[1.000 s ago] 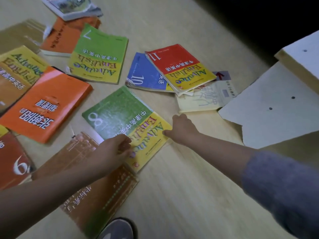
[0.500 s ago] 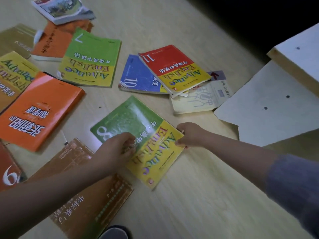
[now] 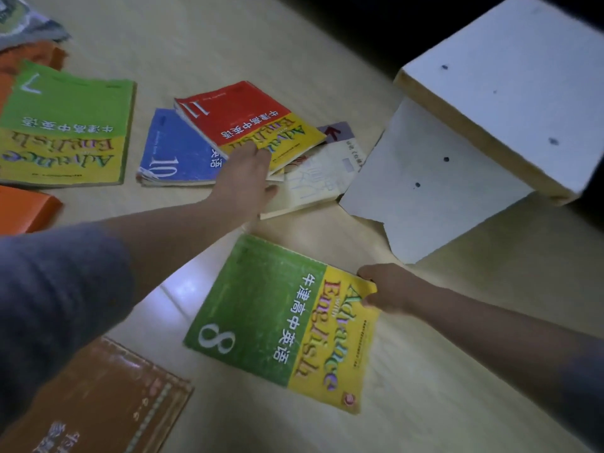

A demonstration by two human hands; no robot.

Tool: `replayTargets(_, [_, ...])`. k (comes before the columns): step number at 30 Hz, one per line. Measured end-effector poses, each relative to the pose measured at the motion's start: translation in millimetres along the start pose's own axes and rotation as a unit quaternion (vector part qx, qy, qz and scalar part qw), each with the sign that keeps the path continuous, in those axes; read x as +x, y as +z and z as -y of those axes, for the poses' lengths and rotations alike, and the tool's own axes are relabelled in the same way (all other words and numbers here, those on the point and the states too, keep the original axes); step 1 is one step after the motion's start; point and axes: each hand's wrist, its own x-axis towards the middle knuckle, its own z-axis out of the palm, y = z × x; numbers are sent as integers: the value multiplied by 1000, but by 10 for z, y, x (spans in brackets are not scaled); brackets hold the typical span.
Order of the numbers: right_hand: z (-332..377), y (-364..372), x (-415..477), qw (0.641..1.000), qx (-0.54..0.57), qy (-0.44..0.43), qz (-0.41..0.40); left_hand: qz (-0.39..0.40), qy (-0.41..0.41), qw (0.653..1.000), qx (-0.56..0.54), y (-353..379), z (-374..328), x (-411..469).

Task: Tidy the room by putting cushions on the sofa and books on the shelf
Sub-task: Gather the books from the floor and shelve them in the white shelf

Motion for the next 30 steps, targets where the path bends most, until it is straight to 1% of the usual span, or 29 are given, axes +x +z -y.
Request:
replayTargets(2, [2, 15, 14, 1000, 5, -6, -3, -53, 0, 998, 45, -29, -29, 83])
replayTargets(3, [-14, 13, 25, 1000, 6, -10, -3, -58, 6, 996, 65, -18, -43, 120])
replayTargets(5, [-36, 8, 39, 1000, 12, -17, -1, -21, 1, 996, 89, 41, -50, 152])
replayTargets(8, [-47, 9, 52, 1000, 19, -20, -3, 49, -9, 996, 77, 135, -21, 135])
replayTargets(12, [-46, 20, 19, 999, 32, -11, -8, 69, 45, 991, 101, 127, 111, 119])
replayTargets(16, [-56, 56, -8, 999, 46, -2, -16, 92, 62, 984, 137, 52, 128, 167])
replayTargets(19, [-53, 64, -21, 998, 53, -1, -17, 79, 71, 989, 103, -35, 99, 142])
replayTargets(21, [-43, 66, -36, 998, 54, 0, -15, 71, 94, 990, 71, -91, 19, -5])
replayTargets(24, [-60, 74, -41, 998, 66, 6, -12, 13, 172, 985, 15, -114, -184, -406])
replayTargets(26, [-100, 76, -25, 995, 97, 17, -22, -3, 221, 975, -15, -120, -335, -695])
replayTargets(28, [-161, 77, -32, 987, 150, 43, -39, 9, 242, 969, -50, -112, -469, -930])
replayTargets(30, [-206, 92, -65, 976, 201, 72, -46, 37, 247, 965, -74, -105, -609, -1143])
